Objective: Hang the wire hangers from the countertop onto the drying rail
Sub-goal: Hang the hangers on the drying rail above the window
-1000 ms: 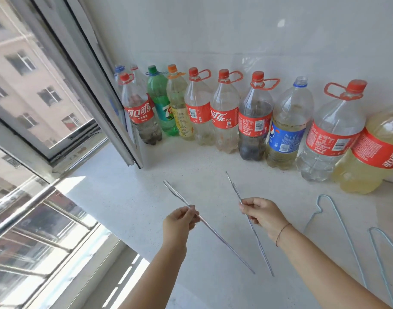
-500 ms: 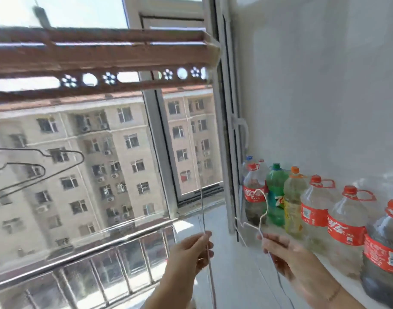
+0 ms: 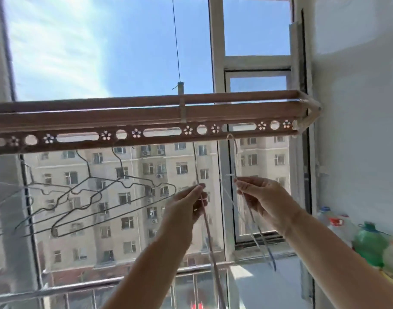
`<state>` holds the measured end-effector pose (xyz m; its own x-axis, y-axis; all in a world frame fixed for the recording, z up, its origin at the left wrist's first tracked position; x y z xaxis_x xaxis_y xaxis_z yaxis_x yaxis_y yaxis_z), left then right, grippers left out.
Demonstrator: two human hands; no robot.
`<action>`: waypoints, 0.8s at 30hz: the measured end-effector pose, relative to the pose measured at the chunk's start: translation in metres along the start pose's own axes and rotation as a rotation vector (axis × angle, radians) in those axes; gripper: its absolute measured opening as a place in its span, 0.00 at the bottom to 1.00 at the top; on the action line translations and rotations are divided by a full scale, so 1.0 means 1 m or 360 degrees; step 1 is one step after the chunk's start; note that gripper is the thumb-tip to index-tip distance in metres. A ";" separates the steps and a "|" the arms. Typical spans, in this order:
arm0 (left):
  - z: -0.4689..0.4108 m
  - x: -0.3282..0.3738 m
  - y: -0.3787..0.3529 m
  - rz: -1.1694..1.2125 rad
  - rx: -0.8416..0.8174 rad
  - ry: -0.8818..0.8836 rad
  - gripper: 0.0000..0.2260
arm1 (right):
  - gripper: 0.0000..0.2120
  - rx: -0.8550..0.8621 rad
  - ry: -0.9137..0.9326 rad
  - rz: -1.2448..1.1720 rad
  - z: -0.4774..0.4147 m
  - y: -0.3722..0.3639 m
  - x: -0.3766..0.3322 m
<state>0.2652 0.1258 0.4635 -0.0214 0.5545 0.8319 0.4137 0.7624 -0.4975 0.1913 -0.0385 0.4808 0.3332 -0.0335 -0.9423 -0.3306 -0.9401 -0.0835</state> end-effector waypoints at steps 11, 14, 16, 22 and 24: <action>-0.048 0.048 0.038 0.0013 0.0050 -0.0123 0.06 | 0.04 -0.0064 0.0071 -0.0002 -0.079 -0.053 -0.009; -0.059 0.045 0.045 0.0033 0.0078 -0.0105 0.06 | 0.05 -0.0083 0.0038 0.0003 -0.087 -0.057 0.003; -0.064 0.042 0.049 0.0046 0.0087 -0.0092 0.06 | 0.05 -0.0076 0.0005 -0.0006 -0.091 -0.059 0.010; -0.072 0.035 0.058 0.0098 0.0008 -0.0094 0.06 | 0.05 -0.0015 -0.0082 -0.0130 -0.097 -0.062 0.029; -0.073 0.034 0.060 0.0105 -0.0012 -0.0095 0.05 | 0.07 -0.0018 -0.0060 -0.0127 -0.096 -0.062 0.032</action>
<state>0.3557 0.1656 0.4801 -0.0483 0.6225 0.7811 0.4230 0.7212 -0.5486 0.3070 -0.0140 0.4867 0.3247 0.0544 -0.9443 -0.2940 -0.9431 -0.1554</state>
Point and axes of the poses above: each hand's wrist, its own z-axis away from the middle knuckle, its own y-axis out of the back of the hand, x = y × z, the point moved 4 cm from there along -z, towards the middle knuckle, and after that the axes turned 8 degrees about z, right-handed, at the moved point
